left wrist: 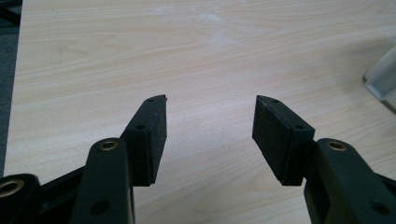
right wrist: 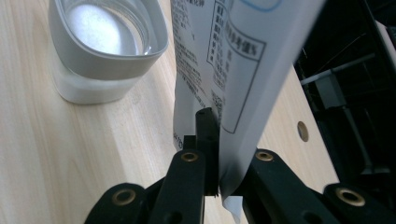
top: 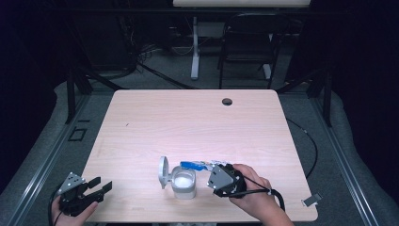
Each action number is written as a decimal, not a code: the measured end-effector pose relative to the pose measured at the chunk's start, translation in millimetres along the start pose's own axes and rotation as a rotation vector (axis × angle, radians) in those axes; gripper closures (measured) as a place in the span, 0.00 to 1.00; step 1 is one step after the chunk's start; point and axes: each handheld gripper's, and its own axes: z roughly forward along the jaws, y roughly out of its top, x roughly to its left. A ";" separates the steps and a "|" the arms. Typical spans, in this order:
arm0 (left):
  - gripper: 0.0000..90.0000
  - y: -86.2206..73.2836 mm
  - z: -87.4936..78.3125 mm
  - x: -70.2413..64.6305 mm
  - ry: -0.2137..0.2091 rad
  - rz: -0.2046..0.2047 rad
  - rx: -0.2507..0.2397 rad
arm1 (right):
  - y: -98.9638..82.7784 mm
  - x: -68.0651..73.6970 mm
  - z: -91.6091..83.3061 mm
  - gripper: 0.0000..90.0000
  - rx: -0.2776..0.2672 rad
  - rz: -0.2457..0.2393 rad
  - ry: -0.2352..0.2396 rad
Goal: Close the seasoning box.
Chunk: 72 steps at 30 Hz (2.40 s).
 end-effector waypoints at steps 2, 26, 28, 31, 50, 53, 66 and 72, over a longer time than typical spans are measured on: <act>0.51 -0.1 0.3 -0.2 0.000 0.000 -0.003 | -2.3 -0.1 -0.8 0.98 -0.015 0.031 0.005; 0.51 -0.6 1.0 -0.8 0.002 0.004 0.003 | -37.0 -6.2 3.1 1.00 -0.228 0.429 0.072; 0.51 -0.7 1.6 -1.3 0.000 0.006 0.007 | -41.3 -5.6 2.3 1.00 -0.243 0.455 0.065; 0.51 -1.0 2.7 -1.9 0.000 0.009 0.013 | -49.1 -4.6 0.4 1.00 -0.260 0.491 0.052; 0.51 -1.8 9.2 -10.3 -0.003 0.034 0.033 | -109.6 -9.9 -11.4 1.00 -0.330 0.709 -0.050; 0.51 -1.9 9.5 -10.2 -0.002 0.034 0.029 | -117.6 -10.8 -12.0 1.00 -0.316 0.730 -0.063; 0.51 -2.1 9.4 -10.1 -0.003 0.034 0.030 | -138.5 -11.7 -12.4 1.00 -0.262 0.772 -0.142; 0.51 -2.2 9.3 -10.1 -0.002 0.035 0.031 | -141.5 -11.3 -9.6 1.00 -0.245 0.774 -0.149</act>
